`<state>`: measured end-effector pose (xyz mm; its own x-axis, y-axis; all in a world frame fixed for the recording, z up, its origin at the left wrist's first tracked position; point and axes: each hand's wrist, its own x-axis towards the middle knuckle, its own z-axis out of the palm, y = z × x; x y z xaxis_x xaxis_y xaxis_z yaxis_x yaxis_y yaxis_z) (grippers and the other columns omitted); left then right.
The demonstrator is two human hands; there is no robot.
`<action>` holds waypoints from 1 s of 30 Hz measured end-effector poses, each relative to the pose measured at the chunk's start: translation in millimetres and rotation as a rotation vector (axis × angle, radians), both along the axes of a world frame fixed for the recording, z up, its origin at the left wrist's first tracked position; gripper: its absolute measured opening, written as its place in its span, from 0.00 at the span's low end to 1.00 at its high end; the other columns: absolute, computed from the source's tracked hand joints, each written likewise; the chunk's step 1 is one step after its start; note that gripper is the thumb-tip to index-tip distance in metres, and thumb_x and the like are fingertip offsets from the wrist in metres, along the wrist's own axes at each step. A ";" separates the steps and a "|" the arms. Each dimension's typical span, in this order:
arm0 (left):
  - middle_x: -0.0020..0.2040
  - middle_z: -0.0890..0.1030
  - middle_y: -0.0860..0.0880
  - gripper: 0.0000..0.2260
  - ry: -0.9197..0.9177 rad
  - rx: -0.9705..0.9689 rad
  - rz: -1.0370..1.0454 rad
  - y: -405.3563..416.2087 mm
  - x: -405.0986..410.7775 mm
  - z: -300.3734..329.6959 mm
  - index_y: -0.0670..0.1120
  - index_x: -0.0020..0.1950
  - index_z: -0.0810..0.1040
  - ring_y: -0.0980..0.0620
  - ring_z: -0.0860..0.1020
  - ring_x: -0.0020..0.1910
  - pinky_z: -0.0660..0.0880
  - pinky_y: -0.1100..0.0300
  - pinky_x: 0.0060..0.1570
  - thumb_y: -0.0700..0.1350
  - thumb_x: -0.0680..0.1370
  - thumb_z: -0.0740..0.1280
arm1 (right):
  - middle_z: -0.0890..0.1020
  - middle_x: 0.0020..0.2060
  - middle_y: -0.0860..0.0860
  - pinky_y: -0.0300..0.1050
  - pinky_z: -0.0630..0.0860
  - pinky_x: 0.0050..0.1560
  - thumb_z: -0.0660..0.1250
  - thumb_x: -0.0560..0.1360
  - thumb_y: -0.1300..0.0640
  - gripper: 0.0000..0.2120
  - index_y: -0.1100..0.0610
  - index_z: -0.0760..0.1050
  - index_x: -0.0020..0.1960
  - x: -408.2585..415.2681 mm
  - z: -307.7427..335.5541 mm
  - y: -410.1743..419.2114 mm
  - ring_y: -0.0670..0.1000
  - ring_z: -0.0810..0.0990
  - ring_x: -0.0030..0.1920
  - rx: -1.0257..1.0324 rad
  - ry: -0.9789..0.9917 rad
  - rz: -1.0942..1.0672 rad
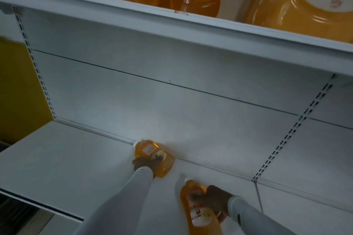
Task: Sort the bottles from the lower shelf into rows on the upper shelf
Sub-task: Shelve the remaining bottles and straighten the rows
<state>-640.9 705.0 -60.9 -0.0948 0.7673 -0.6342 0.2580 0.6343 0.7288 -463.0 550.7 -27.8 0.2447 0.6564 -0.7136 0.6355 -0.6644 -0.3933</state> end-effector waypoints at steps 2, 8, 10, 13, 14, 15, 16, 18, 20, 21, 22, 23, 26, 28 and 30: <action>0.56 0.79 0.39 0.37 -0.046 -0.016 -0.109 -3.2 -14.1 6.6 0.39 0.66 0.72 0.39 0.81 0.49 0.82 0.46 0.45 0.51 0.62 0.81 | 0.80 0.41 0.48 0.45 0.80 0.39 0.70 0.67 0.31 0.23 0.51 0.74 0.44 -2.2 1.5 -1.3 0.50 0.80 0.40 0.000 0.017 -0.051; 0.45 0.81 0.44 0.23 0.050 -0.149 -0.520 -19.9 -39.6 38.6 0.43 0.57 0.74 0.48 0.81 0.40 0.81 0.56 0.36 0.48 0.67 0.78 | 0.84 0.46 0.52 0.48 0.82 0.43 0.73 0.61 0.31 0.33 0.55 0.78 0.55 -4.0 -4.0 -2.7 0.52 0.84 0.44 0.016 0.064 -0.158; 0.54 0.81 0.42 0.29 0.148 -0.120 -0.583 -19.7 -35.7 32.8 0.45 0.62 0.72 0.45 0.81 0.49 0.81 0.52 0.48 0.54 0.66 0.77 | 0.85 0.45 0.53 0.48 0.82 0.42 0.74 0.60 0.34 0.34 0.57 0.79 0.56 -2.9 -8.2 -4.0 0.52 0.84 0.43 0.031 0.081 -0.202; 0.64 0.76 0.40 0.34 0.221 -0.003 -0.551 -22.0 -27.0 26.7 0.44 0.68 0.69 0.40 0.77 0.59 0.77 0.49 0.55 0.59 0.69 0.75 | 0.86 0.44 0.52 0.47 0.82 0.40 0.76 0.63 0.36 0.30 0.57 0.79 0.55 -1.9 -12.5 -2.1 0.51 0.85 0.42 0.039 0.099 -0.218; 0.66 0.75 0.40 0.35 0.230 0.020 -0.548 -19.3 -24.6 22.4 0.43 0.69 0.69 0.40 0.76 0.62 0.76 0.48 0.58 0.59 0.69 0.75 | 0.86 0.44 0.53 0.49 0.83 0.42 0.76 0.63 0.36 0.30 0.57 0.80 0.55 -1.7 -12.0 -1.0 0.52 0.86 0.43 0.039 0.108 -0.228; 0.67 0.75 0.40 0.36 0.241 0.030 -0.563 -18.7 -23.7 22.0 0.42 0.70 0.68 0.40 0.75 0.63 0.76 0.48 0.59 0.58 0.69 0.75 | 0.86 0.44 0.53 0.50 0.83 0.44 0.76 0.62 0.37 0.31 0.57 0.79 0.55 -1.6 -11.9 0.2 0.52 0.86 0.44 0.044 0.116 -0.235; 0.67 0.75 0.40 0.37 0.257 0.034 -0.592 -18.2 -23.4 22.6 0.42 0.71 0.68 0.40 0.75 0.63 0.76 0.49 0.59 0.58 0.69 0.75 | 0.86 0.45 0.53 0.51 0.83 0.45 0.76 0.63 0.37 0.30 0.58 0.79 0.55 -1.7 -12.6 0.9 0.53 0.86 0.44 0.052 0.123 -0.244; 0.66 0.76 0.41 0.38 0.270 0.039 -0.640 -17.7 -24.1 24.0 0.42 0.70 0.69 0.42 0.77 0.62 0.77 0.50 0.57 0.58 0.67 0.77 | 0.86 0.45 0.54 0.51 0.84 0.46 0.76 0.64 0.37 0.30 0.58 0.79 0.55 -3.0 -12.9 1.2 0.53 0.86 0.44 0.079 0.132 -0.255; 0.64 0.77 0.42 0.38 0.262 0.042 -0.649 -17.8 -24.6 23.4 0.41 0.69 0.70 0.43 0.77 0.60 0.77 0.51 0.57 0.57 0.66 0.77 | 0.86 0.45 0.54 0.51 0.83 0.46 0.76 0.63 0.37 0.30 0.57 0.79 0.55 -4.7 -13.8 0.7 0.54 0.86 0.45 0.083 0.133 -0.268; 0.63 0.77 0.42 0.37 0.249 0.047 -0.648 -20.1 -25.7 23.9 0.41 0.68 0.71 0.43 0.78 0.59 0.77 0.51 0.58 0.57 0.66 0.78 | 0.86 0.45 0.54 0.51 0.83 0.45 0.76 0.64 0.37 0.30 0.57 0.80 0.55 -4.7 -14.8 0.3 0.54 0.86 0.45 0.083 0.135 -0.280; 0.62 0.78 0.42 0.37 0.227 0.055 -0.636 -21.8 -27.2 23.1 0.41 0.67 0.71 0.43 0.78 0.58 0.78 0.50 0.57 0.57 0.65 0.78 | 0.86 0.45 0.53 0.49 0.83 0.43 0.76 0.64 0.37 0.29 0.58 0.80 0.55 -4.7 -15.2 -0.9 0.53 0.86 0.44 0.089 0.139 -0.291; 0.60 0.79 0.42 0.36 0.199 0.055 -0.625 -23.7 -29.9 21.9 0.41 0.66 0.72 0.43 0.79 0.57 0.78 0.49 0.57 0.57 0.64 0.79 | 0.86 0.43 0.53 0.46 0.82 0.40 0.76 0.64 0.37 0.29 0.58 0.80 0.55 -5.6 -15.0 -3.4 0.53 0.86 0.43 0.098 0.140 -0.304; 0.55 0.82 0.43 0.39 0.115 0.078 -0.601 -31.8 -41.3 18.8 0.42 0.61 0.76 0.44 0.81 0.51 0.80 0.48 0.53 0.59 0.57 0.80 | 0.86 0.42 0.53 0.46 0.82 0.39 0.76 0.66 0.40 0.26 0.58 0.81 0.53 -10.9 -12.1 -12.8 0.52 0.85 0.40 0.204 0.137 -0.361; 0.51 0.84 0.47 0.38 0.069 0.132 -0.620 -40.7 -50.0 17.8 0.45 0.57 0.79 0.47 0.82 0.47 0.81 0.49 0.51 0.62 0.52 0.79 | 0.86 0.43 0.53 0.51 0.83 0.48 0.78 0.65 0.40 0.24 0.57 0.81 0.50 -18.0 -3.8 -20.5 0.52 0.86 0.43 0.334 0.183 -0.398; 0.50 0.83 0.49 0.35 0.034 0.180 -0.649 -58.1 -58.9 31.9 0.48 0.56 0.78 0.50 0.82 0.48 0.81 0.51 0.50 0.59 0.54 0.80 | 0.85 0.46 0.51 0.51 0.83 0.51 0.80 0.58 0.37 0.31 0.54 0.79 0.52 -28.7 12.2 -32.2 0.51 0.85 0.46 0.461 0.211 -0.404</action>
<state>-699.8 646.9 -29.0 0.4036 0.7689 -0.4959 0.5709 0.2120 0.7932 -491.8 518.5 -15.6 0.4225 0.7924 -0.4400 0.2486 -0.5682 -0.7845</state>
